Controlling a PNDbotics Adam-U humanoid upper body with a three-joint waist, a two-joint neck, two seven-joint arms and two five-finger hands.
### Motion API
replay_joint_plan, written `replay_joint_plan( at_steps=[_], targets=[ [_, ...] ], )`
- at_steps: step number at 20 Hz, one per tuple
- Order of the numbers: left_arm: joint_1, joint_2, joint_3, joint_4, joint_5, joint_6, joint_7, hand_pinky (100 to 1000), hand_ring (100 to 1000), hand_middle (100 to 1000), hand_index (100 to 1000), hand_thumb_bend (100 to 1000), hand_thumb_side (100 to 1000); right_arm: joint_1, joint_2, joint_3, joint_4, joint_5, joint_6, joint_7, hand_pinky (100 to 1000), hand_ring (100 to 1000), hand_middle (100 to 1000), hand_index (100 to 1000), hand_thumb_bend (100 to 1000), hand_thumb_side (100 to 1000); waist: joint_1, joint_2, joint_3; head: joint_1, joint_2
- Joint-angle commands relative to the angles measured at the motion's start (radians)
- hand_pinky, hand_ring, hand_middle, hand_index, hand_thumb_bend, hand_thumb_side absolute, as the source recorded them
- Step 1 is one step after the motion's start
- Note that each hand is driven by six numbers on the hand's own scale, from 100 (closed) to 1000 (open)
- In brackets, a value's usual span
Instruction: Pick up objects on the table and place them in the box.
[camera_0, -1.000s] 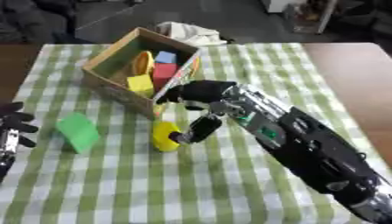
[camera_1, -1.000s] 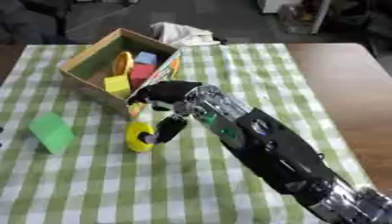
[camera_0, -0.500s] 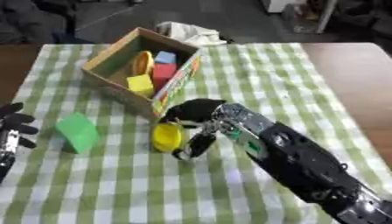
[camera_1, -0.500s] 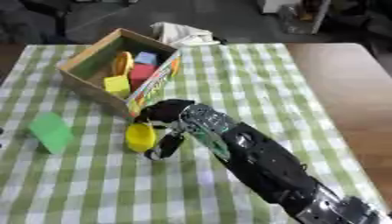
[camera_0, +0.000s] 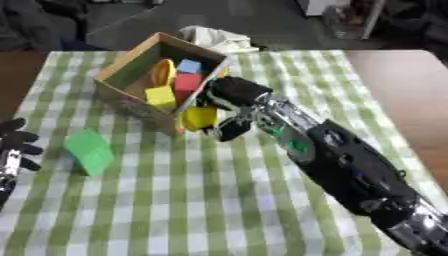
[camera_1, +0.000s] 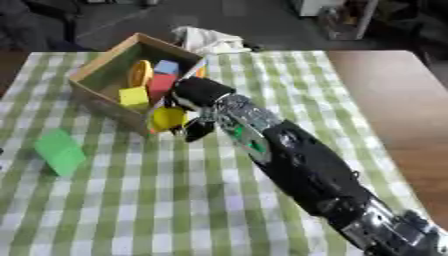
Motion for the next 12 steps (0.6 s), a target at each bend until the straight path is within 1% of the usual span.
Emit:
replay_joint_plan(
  at_steps=[1,4,6,7,11,12],
  targets=[
    [-0.007,0.006,0.001,-0.011,0.005,0.0,-0.001,491,599,615,827,100,740,-0.05,-0.06,-0.043,-0.051,-0.07,0.053,0.03,750,625,415,479,168,151,0.005,-0.015,0.006,0.001,0.004],
    [-0.007,0.004,-0.005,-0.01,-0.007,-0.005,-0.008,492,599,615,823,100,731,-0.094,-0.043,-0.079,0.029,-0.114,0.079,0.036,748,632,430,504,130,173,0.01,-0.017,0.023,-0.01,0.004],
    [-0.009,0.003,-0.01,-0.01,-0.017,-0.01,-0.014,492,599,614,823,100,727,-0.12,-0.018,-0.099,0.102,-0.116,0.075,0.025,754,644,448,524,116,185,0.013,-0.015,0.039,-0.021,0.004],
    [-0.012,0.002,-0.014,-0.01,-0.021,-0.013,-0.019,492,599,614,822,100,726,-0.132,-0.002,-0.11,0.143,-0.106,0.07,0.018,755,647,454,530,125,186,0.013,-0.013,0.049,-0.028,0.004],
    [-0.023,-0.001,-0.026,-0.012,-0.039,-0.026,-0.039,493,598,612,819,100,721,-0.16,0.067,-0.15,0.311,-0.038,0.035,-0.01,762,672,485,573,122,247,0.014,-0.001,0.089,-0.056,0.004],
    [-0.025,-0.001,-0.027,-0.012,-0.041,-0.028,-0.041,493,598,611,819,100,721,-0.165,0.081,-0.161,0.343,-0.02,0.027,-0.023,763,680,512,614,128,281,0.015,0.002,0.096,-0.061,0.004]
  ],
)
